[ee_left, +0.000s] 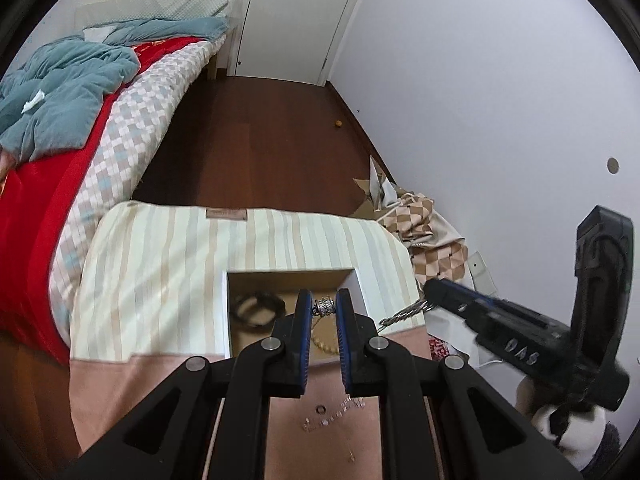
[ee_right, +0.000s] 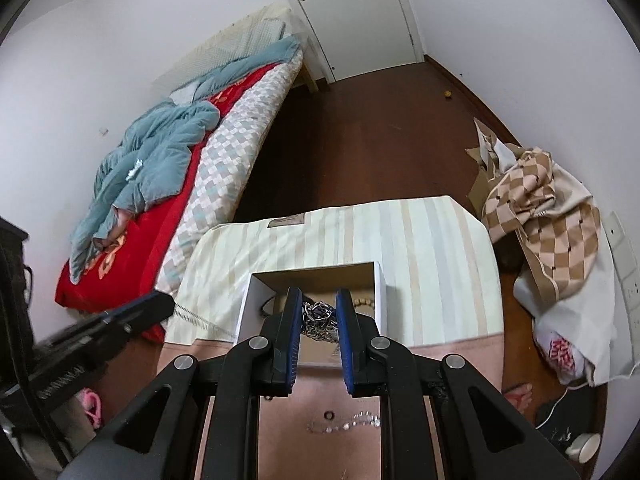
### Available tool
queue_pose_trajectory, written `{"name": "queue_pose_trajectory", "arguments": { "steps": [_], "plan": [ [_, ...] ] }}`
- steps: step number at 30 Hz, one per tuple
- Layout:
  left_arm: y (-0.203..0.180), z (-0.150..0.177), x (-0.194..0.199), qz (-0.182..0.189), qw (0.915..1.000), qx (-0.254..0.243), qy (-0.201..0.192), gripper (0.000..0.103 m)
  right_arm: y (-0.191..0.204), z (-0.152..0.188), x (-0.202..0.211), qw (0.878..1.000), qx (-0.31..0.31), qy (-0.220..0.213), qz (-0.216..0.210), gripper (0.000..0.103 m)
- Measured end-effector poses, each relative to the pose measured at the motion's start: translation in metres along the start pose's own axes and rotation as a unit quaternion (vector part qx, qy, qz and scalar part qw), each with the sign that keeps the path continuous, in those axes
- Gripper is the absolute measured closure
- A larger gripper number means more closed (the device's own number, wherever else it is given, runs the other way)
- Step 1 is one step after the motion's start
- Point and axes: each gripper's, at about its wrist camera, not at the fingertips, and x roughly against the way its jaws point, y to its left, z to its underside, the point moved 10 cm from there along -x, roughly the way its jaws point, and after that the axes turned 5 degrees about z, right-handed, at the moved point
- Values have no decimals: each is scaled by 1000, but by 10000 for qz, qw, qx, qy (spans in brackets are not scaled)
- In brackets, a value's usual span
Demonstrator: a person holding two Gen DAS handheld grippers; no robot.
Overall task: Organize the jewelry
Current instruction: 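Lower the charm into the box with the left tool while the right tool releases the chain inside, then lift both open tools out of the box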
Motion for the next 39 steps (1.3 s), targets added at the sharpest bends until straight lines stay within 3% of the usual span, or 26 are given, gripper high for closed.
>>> {"name": "queue_pose_trajectory", "arguments": {
  "steps": [6, 18, 21, 23, 24, 25, 27, 29, 31, 34, 37, 39],
  "plan": [
    [11, -6, -27, -38, 9997, 39, 236, 94, -1, -1, -45, 9992, 20, 396, 40, 85],
    [60, 41, -81, -95, 9924, 680, 1025, 93, -6, 12, -94, 9951, 85, 985, 33, 85],
    [75, 51, -88, -327, 9877, 911, 1229, 91, -4, 14, -102, 9938, 135, 1099, 32, 85],
    [81, 52, -87, -489, 9875, 895, 1200, 83, -3, 15, -106, 9930, 173, 1168, 50, 85],
    [83, 51, -87, -545, 9877, 869, 1179, 69, -2, 15, -107, 9928, 175, 1183, 56, 85],
    [85, 50, -85, -655, 9881, 825, 1118, 47, -3, 14, -109, 9926, 188, 1200, 84, 85],
    [88, 47, -81, -773, 9890, 776, 992, 27, -4, 14, -112, 9914, 231, 1282, 151, 85],
    [91, 43, -79, -870, 9893, 717, 930, 26, -9, 14, -115, 9899, 223, 1368, 309, 81],
    [93, 42, -78, -1060, 9883, 592, 918, 14, -12, 13, -113, 9898, 189, 1370, 334, 70],
    [98, 41, -73, -1276, 9873, 454, 835, 5, -16, 12, -107, 9903, 228, 1295, 458, 63],
    [103, 42, -66, -1535, 9847, 326, 751, 0, -20, 14, -98, 9900, 368, 1174, 694, 43],
    [106, 44, -61, -1683, 9833, 252, 644, 0, -24, 18, -94, 9883, 491, 1096, 938, 22]
  ]
}}
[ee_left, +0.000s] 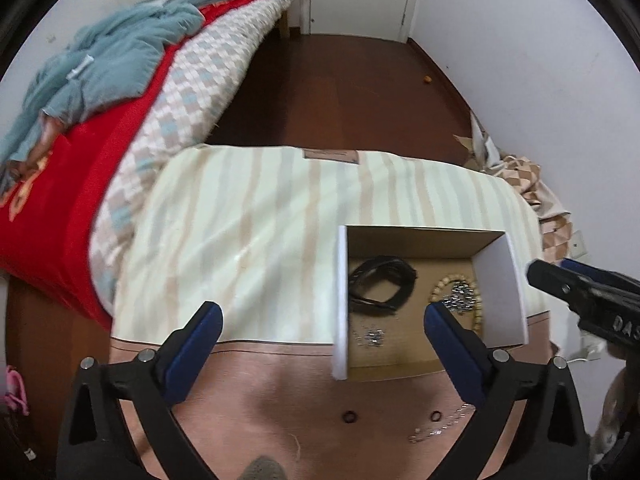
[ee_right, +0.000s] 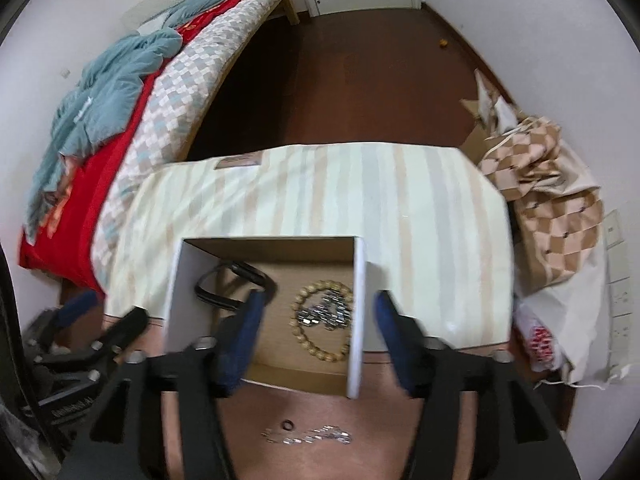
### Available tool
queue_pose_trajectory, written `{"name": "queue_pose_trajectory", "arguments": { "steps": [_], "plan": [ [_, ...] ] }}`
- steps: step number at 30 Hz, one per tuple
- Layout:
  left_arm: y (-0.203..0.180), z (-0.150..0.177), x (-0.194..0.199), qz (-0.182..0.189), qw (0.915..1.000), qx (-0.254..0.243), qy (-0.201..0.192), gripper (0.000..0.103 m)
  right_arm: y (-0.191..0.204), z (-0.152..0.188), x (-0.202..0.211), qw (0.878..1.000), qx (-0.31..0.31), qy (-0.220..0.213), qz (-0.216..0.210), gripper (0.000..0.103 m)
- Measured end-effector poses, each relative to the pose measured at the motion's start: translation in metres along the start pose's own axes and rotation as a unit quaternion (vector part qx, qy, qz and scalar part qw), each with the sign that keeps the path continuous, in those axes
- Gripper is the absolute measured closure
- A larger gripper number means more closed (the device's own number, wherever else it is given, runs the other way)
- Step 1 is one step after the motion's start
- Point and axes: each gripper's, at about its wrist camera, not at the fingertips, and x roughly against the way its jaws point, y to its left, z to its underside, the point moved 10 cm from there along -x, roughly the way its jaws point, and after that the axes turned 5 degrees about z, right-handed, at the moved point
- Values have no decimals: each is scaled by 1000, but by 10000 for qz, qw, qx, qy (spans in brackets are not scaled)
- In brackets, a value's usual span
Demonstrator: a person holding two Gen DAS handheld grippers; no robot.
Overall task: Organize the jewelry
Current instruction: 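Lift both open tools out of the box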
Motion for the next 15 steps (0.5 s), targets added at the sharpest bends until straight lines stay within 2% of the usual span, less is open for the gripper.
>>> {"name": "queue_pose_trajectory", "arguments": {
  "steps": [3, 5, 9, 15],
  "plan": [
    [5, 7, 6, -265, 9995, -103, -145, 0, -7, 12, 3, 9988, 109, -114, 465, 7],
    [7, 13, 7, -365, 9991, -140, -160, 0, -10, 22, 3, 9973, 149, -149, 702, 3],
    [10, 26, 10, -407, 9990, -139, -112, 0, -8, 40, 5, 9952, 218, -210, 928, 2],
    [10, 36, 26, -532, 9982, -183, -214, 0, -5, 52, 21, 9947, 133, -354, 953, 2]
  ]
}}
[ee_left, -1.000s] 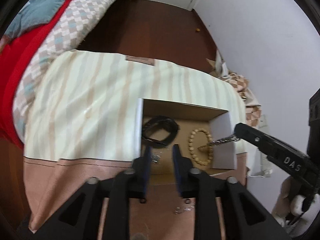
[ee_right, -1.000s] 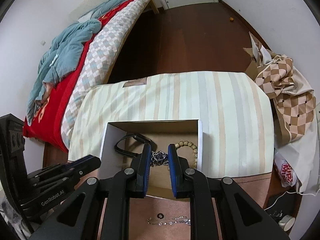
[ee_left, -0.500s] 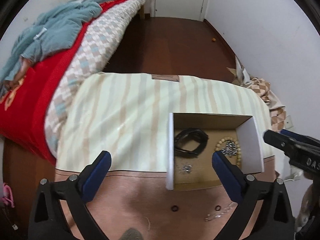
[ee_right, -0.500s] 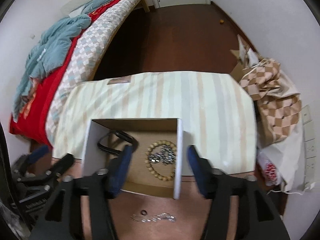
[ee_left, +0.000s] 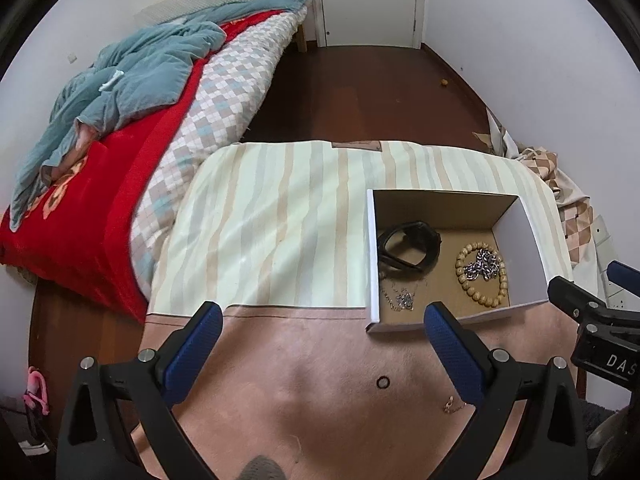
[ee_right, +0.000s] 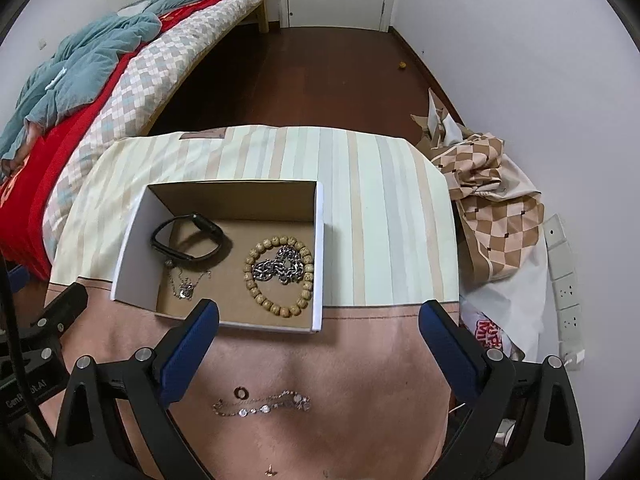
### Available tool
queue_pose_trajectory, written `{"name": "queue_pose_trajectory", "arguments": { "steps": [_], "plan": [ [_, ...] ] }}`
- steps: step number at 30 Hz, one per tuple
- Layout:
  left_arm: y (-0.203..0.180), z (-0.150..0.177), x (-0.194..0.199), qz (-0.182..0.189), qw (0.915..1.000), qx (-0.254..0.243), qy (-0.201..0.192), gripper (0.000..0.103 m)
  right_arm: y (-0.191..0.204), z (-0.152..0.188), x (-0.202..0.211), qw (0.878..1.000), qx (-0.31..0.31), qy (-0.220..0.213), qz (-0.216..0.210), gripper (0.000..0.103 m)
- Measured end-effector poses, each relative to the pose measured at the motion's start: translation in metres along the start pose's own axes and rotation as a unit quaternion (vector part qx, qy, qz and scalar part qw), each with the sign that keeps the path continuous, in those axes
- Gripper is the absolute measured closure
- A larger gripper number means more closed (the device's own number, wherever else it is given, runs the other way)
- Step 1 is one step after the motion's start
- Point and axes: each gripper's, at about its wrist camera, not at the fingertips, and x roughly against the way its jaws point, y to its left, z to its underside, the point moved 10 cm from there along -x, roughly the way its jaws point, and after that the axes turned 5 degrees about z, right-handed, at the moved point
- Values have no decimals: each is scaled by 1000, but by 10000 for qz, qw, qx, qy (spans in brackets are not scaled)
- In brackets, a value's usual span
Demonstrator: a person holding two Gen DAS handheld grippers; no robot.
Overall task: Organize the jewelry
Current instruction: 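Lift both open tools out of the box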
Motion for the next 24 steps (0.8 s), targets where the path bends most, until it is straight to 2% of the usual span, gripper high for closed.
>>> {"name": "queue_pose_trajectory", "arguments": {
  "steps": [10, 24],
  "plan": [
    [3, 5, 53, -53, 9990, 55, -431, 0, 6, 11, 59, 9990, -33, -447, -8, 2],
    [-7, 17, 125, 123, 9951, 71, -977, 0, -4, 26, 146, 9935, -89, -1137, 21, 1]
  ]
}}
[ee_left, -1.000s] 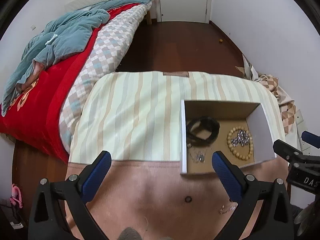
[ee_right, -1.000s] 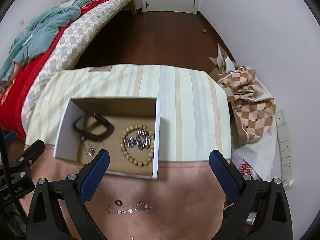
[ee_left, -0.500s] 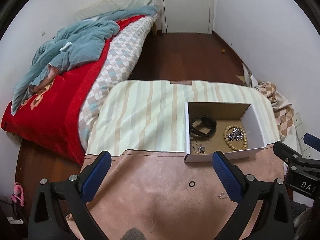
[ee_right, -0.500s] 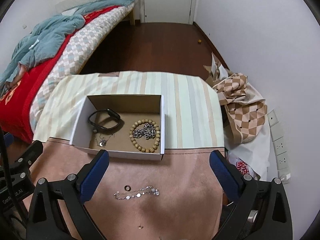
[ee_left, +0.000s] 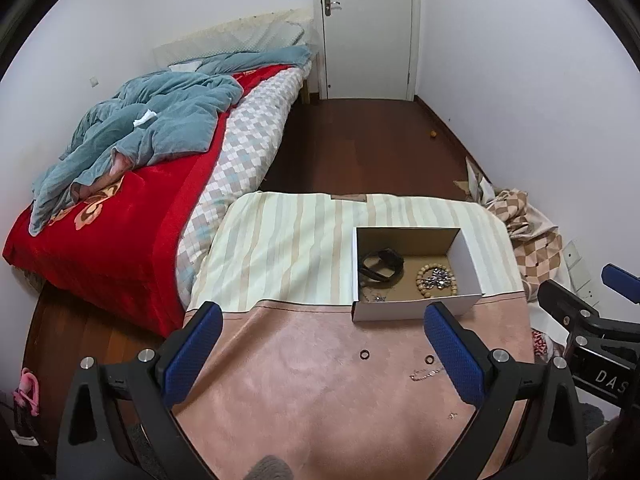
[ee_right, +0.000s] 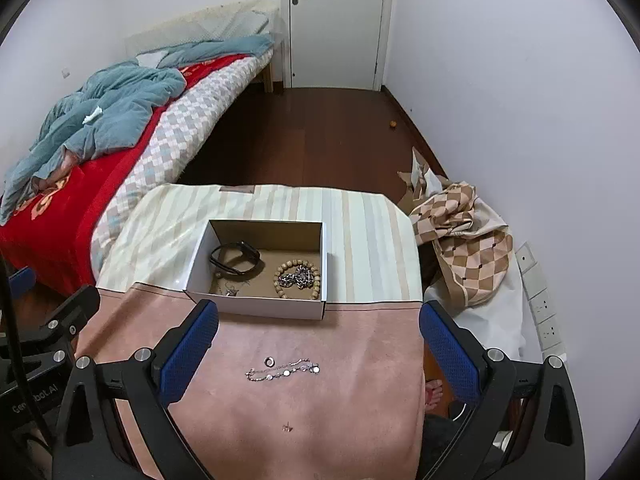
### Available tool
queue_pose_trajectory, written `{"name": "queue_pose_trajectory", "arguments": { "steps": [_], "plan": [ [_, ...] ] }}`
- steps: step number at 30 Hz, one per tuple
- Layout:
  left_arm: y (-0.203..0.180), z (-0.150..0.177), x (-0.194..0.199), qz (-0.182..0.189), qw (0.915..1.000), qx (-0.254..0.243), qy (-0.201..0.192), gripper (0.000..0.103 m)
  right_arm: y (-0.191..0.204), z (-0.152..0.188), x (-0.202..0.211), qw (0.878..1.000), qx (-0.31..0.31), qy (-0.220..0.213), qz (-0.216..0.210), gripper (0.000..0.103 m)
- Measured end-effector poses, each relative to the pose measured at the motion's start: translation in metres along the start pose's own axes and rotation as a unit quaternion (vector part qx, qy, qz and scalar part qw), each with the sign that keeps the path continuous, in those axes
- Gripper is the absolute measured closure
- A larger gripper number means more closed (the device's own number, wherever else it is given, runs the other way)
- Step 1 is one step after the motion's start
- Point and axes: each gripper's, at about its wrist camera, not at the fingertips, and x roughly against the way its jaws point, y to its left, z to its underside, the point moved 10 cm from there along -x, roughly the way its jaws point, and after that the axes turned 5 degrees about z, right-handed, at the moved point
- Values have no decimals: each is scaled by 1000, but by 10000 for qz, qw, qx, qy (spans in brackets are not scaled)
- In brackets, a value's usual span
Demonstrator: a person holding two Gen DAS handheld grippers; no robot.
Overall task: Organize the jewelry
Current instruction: 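Lift both open tools out of the box, then grasp the silver charm necklace on the cloth with the right tool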
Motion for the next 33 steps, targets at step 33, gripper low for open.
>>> {"name": "queue_pose_trajectory", "arguments": {
  "steps": [33],
  "plan": [
    [31, 131, -136, -878, 9852, 125, 1464, 0, -4, 143, -187, 9885, -484, 1403, -291, 40]
  ]
}}
